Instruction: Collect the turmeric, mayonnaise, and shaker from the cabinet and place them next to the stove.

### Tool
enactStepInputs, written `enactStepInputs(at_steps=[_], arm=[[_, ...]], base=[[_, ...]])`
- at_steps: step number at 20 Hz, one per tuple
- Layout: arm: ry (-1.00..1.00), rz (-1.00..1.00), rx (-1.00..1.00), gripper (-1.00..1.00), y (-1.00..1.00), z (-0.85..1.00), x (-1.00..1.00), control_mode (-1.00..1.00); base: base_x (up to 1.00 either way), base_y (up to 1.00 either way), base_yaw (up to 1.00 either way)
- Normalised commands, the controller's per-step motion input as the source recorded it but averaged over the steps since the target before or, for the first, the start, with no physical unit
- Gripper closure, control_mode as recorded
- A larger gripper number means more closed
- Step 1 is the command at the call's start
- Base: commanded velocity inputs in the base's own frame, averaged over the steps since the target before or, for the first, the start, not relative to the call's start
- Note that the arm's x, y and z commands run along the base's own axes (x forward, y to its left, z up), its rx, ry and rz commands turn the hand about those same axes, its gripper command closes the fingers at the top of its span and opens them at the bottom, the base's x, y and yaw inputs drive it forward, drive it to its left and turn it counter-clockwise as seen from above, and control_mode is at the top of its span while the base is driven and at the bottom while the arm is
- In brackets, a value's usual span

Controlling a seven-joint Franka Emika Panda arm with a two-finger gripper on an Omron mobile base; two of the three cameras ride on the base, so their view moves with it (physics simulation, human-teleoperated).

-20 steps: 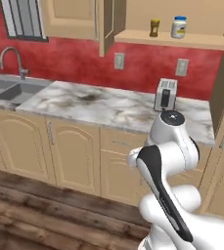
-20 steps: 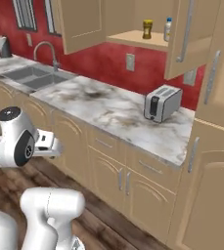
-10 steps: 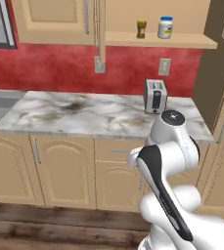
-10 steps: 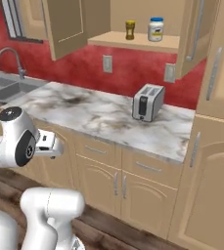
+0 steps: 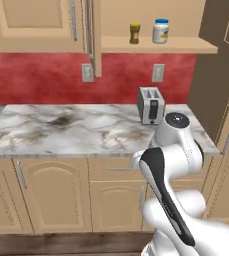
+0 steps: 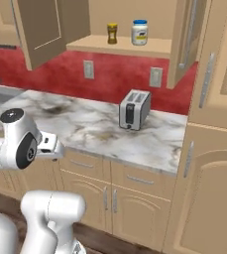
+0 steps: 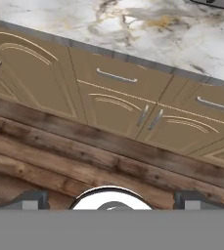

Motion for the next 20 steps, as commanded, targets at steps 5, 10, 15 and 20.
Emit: enactStepInputs(at_steps=[5, 10, 15, 20], arm=[[0.0, 0.0, 0.0, -1.0, 0.0, 0.0, 0.0, 1.0], [0.0, 0.0, 0.0, -1.0, 0.0, 0.0, 0.0, 1.0], [0.0, 0.0, 0.0, -1.0, 0.0, 0.0, 0.0, 1.0], [0.0, 0.0, 0.0, -1.0, 0.0, 0.0, 0.0, 1.0]], base=[[0.42, -0.04, -0.16], [0.5, -0.01, -0.18], [0.52, 0.0, -0.23], [0.57, 0.01, -0.23]])
